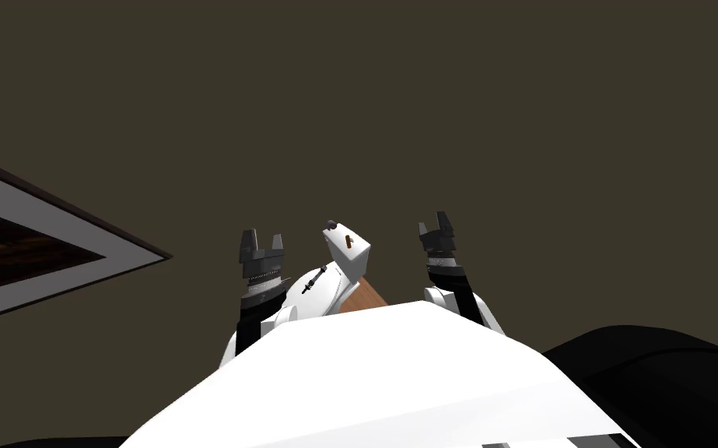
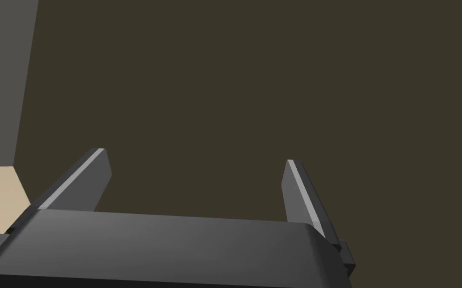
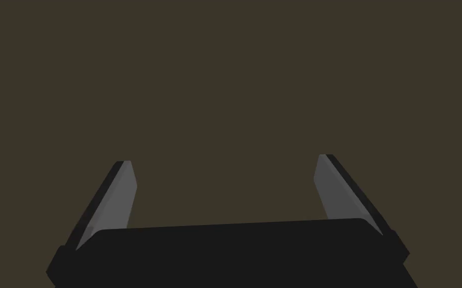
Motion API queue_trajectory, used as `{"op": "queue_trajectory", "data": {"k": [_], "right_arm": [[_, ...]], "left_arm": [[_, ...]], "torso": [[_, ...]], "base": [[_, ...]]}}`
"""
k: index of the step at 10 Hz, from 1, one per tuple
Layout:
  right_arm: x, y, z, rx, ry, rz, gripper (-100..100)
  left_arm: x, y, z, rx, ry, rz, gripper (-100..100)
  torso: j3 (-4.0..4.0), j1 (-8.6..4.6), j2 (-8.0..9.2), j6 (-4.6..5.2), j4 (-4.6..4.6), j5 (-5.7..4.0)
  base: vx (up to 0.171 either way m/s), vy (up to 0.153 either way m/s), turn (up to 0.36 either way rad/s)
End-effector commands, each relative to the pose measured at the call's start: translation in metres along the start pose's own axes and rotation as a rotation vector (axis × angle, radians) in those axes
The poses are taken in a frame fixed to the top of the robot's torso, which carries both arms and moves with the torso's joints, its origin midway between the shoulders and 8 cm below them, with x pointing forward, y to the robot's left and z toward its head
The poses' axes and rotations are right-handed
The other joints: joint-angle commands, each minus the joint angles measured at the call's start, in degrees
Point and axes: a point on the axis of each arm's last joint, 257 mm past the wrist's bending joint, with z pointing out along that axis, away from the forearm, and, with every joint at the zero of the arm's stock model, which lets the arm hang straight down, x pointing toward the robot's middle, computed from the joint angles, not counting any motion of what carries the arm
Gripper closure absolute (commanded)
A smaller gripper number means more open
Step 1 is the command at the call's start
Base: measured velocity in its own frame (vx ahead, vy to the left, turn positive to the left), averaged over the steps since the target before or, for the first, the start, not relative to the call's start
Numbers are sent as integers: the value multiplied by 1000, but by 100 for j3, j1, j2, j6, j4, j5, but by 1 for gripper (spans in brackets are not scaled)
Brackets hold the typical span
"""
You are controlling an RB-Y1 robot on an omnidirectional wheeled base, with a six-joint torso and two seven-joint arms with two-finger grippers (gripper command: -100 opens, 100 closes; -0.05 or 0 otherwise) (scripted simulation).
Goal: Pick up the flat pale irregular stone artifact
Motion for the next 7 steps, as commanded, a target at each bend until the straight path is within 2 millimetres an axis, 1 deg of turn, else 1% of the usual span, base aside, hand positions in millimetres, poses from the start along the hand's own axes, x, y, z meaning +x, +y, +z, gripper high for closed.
{"op": "queue_trajectory", "data": {"k": [1, 3, 7], "right_arm": [[0, 0, 0, 0, 0, 0, 0], [0, 0, 0, 0, 0, 0, 0], [0, 0, 0, 0, 0, 0, 0]], "left_arm": [[5, 4, 2, -10, 35, 4, -100], [11, 14, 5, -33, 85, 8, -100], [23, 43, 17, -109, 171, 6, -100]], "torso": [[0, 0, 0, 0, 0, 0], [0, 10, 0, 0, 0, 2], [-1, 21, -1, 1, 0, 5]], "base": [[0, 8, -32], [-2, 26, -55], [-1, 45, -103]]}}
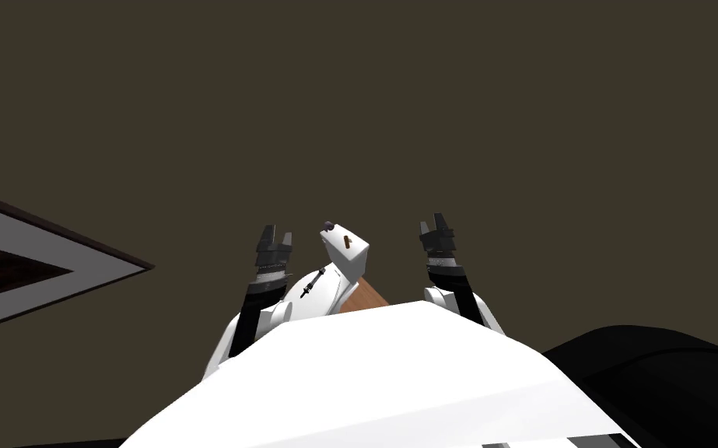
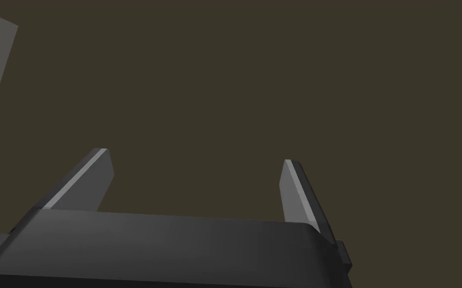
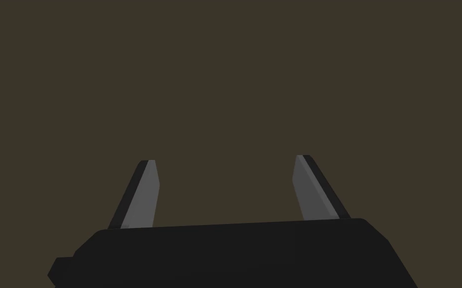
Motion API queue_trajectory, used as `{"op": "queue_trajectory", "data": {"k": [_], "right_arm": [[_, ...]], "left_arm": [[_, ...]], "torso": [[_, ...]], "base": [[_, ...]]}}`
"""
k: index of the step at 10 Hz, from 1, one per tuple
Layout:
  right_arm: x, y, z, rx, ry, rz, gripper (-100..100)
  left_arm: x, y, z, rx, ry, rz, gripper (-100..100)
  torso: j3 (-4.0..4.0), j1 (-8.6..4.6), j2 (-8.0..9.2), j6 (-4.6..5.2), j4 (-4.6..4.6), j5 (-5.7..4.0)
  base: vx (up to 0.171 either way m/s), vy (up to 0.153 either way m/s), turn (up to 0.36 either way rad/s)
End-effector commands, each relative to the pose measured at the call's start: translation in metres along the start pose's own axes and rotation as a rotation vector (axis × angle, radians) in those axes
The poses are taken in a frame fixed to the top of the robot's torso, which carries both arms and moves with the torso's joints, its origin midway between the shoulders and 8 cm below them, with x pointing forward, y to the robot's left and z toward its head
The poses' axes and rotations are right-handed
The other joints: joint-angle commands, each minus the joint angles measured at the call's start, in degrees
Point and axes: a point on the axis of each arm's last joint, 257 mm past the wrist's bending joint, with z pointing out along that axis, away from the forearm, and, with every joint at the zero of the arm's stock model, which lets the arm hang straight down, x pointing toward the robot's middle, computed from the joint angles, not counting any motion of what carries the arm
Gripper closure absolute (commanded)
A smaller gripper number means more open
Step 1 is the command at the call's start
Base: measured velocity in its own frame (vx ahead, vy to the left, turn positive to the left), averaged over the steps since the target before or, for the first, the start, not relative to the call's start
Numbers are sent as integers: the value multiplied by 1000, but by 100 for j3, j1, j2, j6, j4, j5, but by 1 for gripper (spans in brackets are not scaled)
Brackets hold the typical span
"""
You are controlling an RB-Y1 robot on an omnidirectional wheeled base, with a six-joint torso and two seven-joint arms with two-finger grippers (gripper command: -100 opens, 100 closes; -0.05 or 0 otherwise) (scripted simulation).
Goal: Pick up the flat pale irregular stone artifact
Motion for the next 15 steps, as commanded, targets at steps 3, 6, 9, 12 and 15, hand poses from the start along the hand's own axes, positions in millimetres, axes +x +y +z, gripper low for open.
{"op": "queue_trajectory", "data": {"k": [3, 6, 9, 12, 15], "right_arm": [[0, 0, 0, 0, 0, 0, 0], [0, 0, 0, 0, 0, 0, 0], [0, 0, 0, 0, 0, 0, 0], [0, 0, 0, 0, 0, 0, 0], [0, 0, 0, 0, 0, 0, 0]], "left_arm": [[6, 24, 13, -70, 54, 0, -100], [7, 42, 18, -128, 68, 1, -100], [9, 62, 28, -192, 97, 2, -100], [10, 80, 32, -254, 108, 5, -100], [13, 100, 42, -316, 134, 10, -100]], "torso": [[0, -9, 0, 0, 0, -2], [0, -9, 0, -1, 0, -2], [-1, -13, -1, -3, 0, -2], [-2, -11, -3, -1, -1, -2], [-2, -13, -3, -4, -1, -2]], "base": [[1, 41, -94], [0, 34, -70], [3, 30, -103], [5, 33, -85], [6, 30, -126]]}}
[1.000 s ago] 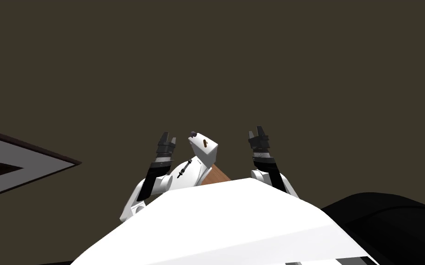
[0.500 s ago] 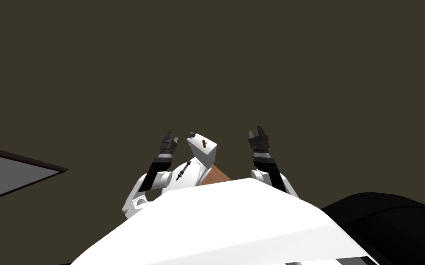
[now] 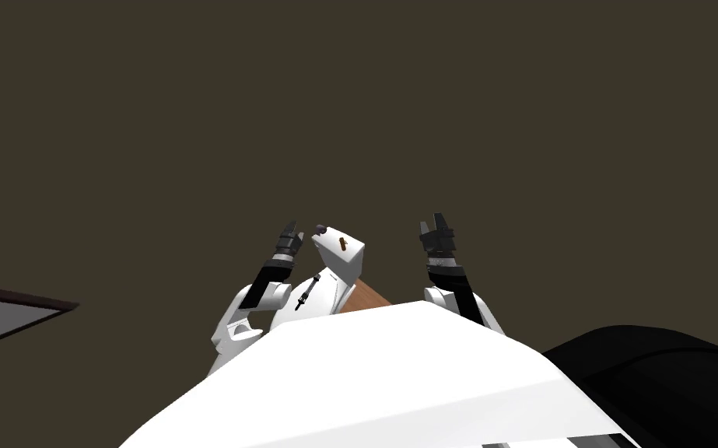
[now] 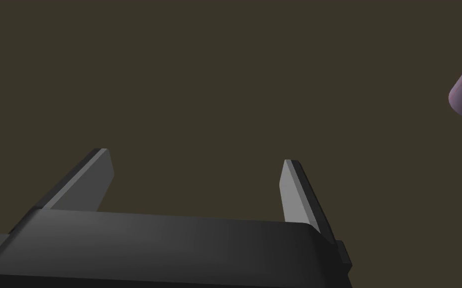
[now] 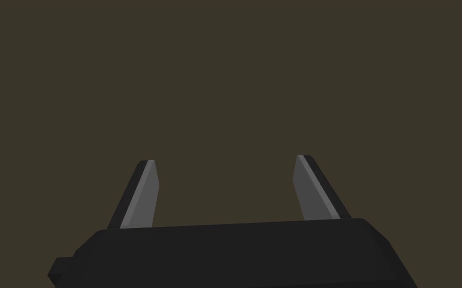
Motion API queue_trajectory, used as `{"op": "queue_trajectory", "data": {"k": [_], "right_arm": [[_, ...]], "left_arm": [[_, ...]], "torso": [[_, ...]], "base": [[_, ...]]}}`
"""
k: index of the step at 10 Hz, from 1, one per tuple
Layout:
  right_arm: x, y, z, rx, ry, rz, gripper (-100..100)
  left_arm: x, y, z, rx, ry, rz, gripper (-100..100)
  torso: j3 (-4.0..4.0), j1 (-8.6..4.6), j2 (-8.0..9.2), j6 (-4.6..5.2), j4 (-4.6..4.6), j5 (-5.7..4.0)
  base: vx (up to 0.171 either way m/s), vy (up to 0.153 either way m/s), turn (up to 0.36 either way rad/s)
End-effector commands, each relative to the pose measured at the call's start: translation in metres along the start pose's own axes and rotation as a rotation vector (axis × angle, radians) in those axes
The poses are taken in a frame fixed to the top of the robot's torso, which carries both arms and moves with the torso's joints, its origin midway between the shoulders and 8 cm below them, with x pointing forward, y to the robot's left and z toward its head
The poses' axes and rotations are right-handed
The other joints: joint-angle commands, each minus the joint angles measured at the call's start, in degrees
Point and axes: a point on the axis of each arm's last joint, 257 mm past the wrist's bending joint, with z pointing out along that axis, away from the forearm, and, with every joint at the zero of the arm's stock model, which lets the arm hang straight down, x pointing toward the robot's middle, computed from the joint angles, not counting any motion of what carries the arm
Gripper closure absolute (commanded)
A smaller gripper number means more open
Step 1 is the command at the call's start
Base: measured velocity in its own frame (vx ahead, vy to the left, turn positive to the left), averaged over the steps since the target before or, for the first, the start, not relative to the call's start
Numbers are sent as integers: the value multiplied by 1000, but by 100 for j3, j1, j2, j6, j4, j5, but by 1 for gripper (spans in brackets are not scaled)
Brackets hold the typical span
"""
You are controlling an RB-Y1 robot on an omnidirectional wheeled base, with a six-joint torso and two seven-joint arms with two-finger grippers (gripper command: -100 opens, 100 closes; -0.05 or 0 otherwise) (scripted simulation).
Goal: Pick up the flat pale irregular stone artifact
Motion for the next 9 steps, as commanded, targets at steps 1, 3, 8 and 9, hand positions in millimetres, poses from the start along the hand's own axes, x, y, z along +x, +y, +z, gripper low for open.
{"op": "queue_trajectory", "data": {"k": [1, 3, 8, 9], "right_arm": [[0, 0, 0, 0, 0, 0, 0], [0, 0, 0, 0, 0, 0, 0], [0, 0, 0, 0, 0, 0, 0], [0, 0, 0, 0, 0, 0, 0]], "left_arm": [[-2, 12, 3, -48, 4, 2, -100], [-1, 26, 9, -101, 15, 7, -100], [0, 50, 21, -198, 39, 21, -100], [0, 57, 20, -226, 37, 21, -100]], "torso": [[0, 0, 0, 0, 0, 0], [-1, 1, -1, -1, 0, 0], [1, -6, 3, -5, 0, -1], [1, -6, 1, -1, 0, -1]], "base": [[8, 27, -61], [12, 28, -98], [6, 15, -70], [11, 22, -112]]}}
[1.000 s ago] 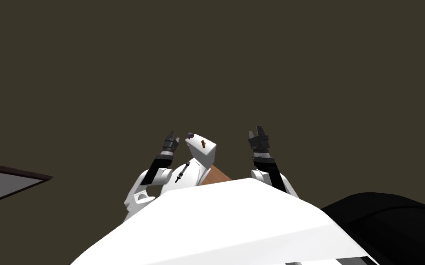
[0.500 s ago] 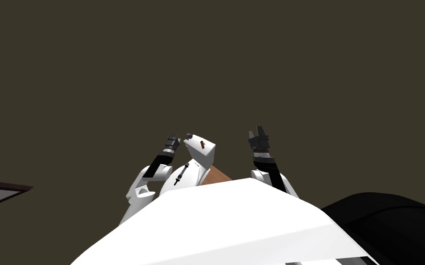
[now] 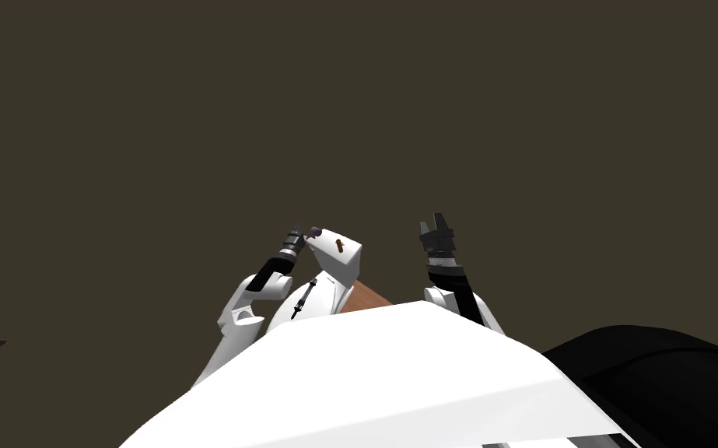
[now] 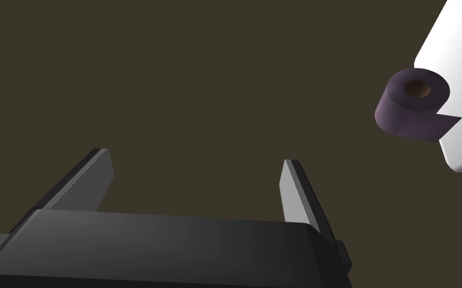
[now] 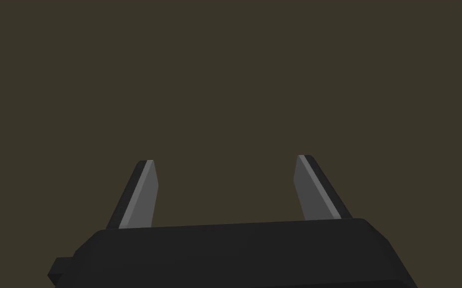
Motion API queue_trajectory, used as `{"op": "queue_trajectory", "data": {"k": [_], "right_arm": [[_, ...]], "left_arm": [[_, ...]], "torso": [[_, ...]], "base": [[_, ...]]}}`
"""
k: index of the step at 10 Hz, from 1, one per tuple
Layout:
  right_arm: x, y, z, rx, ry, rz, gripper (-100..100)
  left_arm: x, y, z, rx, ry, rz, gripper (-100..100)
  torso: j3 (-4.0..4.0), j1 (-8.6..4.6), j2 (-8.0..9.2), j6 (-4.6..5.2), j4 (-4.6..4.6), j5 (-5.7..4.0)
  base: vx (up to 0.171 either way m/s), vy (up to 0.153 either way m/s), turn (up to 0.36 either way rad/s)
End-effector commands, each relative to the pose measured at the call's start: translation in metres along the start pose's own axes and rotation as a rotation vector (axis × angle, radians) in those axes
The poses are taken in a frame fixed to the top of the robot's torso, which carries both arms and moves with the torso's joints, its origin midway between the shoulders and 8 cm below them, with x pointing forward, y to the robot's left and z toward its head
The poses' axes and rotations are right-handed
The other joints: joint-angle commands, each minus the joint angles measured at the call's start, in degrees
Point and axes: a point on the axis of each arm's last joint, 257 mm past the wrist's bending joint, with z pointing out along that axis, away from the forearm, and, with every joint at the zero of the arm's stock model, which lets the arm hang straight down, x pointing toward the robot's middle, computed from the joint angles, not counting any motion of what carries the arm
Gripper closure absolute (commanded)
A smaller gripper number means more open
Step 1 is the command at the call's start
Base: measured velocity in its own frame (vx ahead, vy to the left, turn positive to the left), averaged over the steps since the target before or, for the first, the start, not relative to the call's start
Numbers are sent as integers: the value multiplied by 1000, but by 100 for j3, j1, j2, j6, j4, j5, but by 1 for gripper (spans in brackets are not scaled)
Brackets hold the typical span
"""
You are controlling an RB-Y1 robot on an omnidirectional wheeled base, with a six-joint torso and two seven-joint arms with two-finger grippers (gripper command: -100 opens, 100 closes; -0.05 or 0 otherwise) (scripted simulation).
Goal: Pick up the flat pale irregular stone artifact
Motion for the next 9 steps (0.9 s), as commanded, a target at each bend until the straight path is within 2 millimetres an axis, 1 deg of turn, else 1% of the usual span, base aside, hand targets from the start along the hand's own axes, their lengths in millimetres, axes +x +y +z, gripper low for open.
{"op": "queue_trajectory", "data": {"k": [1, 2, 3, 4, 5, 6, 8, 9], "right_arm": [[0, 0, 0, 0, 0, 0, 0], [0, 0, 0, 0, 0, 0, 0], [0, 0, 0, 0, 0, 0, 0], [0, 0, 0, 0, 0, 0, 0], [0, 0, 0, 0, 0, 0, 0], [0, 0, 0, 0, 0, 0, 0], [0, 0, 0, 0, 0, 0, 0], [0, 0, 0, 0, 0, 0, 0]], "left_arm": [[0, 10, 8, -44, 14, 11, -100], [0, 18, 8, -75, 13, 11, -100], [0, 20, 7, -84, 12, 11, -100], [2, 26, 14, -116, 26, 23, -100], [1, 33, 13, -142, 24, 23, -100], [4, 37, 19, -166, 39, 36, -100], [3, 50, 16, -217, 37, 37, -100], [5, 55, 21, -245, 52, 51, -100]], "torso": [[0, 0, 0, 0, 0, 0], [-2, 3, -3, 3, 0, 0], [-2, 2, -3, -2, -1, 1], [0, -2, 0, -2, 0, 0], [-1, -4, -2, 3, 0, -1], [-1, -3, -1, -1, 0, -1], [-3, 0, -5, -2, -1, 0], [-1, -4, -1, -3, 0, 0]], "base": [[18, 28, -183], [18, 27, -61], [8, 9, 31], [13, 8, -143], [13, 16, -102], [22, 23, -176], [16, 17, -28], [18, 8, -180]]}}
